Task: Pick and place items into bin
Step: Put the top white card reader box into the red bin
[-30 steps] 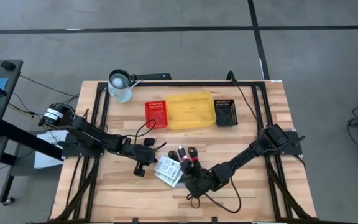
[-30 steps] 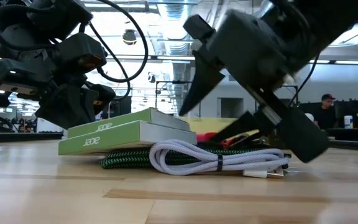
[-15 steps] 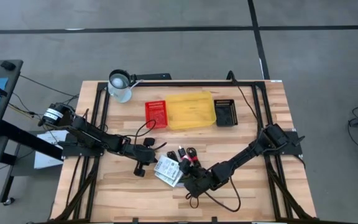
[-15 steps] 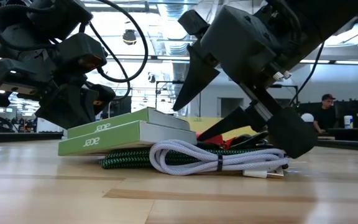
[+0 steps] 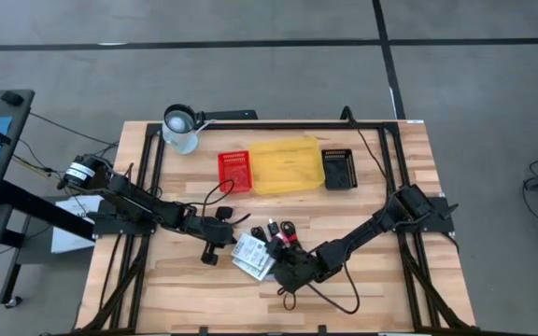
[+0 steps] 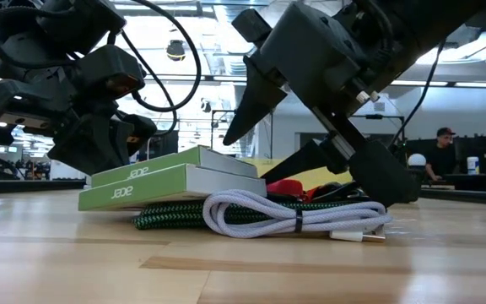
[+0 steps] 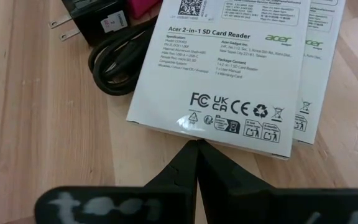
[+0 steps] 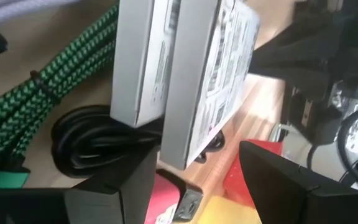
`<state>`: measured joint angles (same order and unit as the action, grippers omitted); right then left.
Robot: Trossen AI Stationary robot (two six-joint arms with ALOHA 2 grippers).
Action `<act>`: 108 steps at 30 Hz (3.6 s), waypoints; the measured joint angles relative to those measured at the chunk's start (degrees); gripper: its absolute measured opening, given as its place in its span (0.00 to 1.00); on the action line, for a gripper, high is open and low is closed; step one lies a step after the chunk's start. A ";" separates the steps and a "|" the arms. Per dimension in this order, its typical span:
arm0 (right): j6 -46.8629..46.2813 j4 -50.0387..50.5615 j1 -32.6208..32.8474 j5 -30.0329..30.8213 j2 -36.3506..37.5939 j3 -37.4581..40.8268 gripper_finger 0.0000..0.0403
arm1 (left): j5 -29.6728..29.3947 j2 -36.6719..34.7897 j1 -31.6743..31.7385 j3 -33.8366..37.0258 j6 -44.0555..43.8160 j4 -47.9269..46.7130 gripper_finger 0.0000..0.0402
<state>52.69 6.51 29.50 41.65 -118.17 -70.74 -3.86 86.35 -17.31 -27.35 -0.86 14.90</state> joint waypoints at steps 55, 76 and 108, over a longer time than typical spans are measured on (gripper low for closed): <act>1.76 -2.76 -1.16 -0.82 0.02 0.00 0.21 | 0.01 0.00 0.00 0.00 0.00 0.00 0.00; 1.96 -2.61 -0.98 2.05 0.04 -0.02 0.17 | 0.00 0.00 -0.01 -0.02 -1.19 0.11 0.00; -8.20 16.21 3.54 11.58 0.42 -12.39 0.16 | -23.29 -14.16 -8.27 -0.02 15.81 -4.63 0.22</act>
<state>44.49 22.72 33.04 53.23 -117.75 -83.13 -27.15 72.19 -25.58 -27.38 14.94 10.27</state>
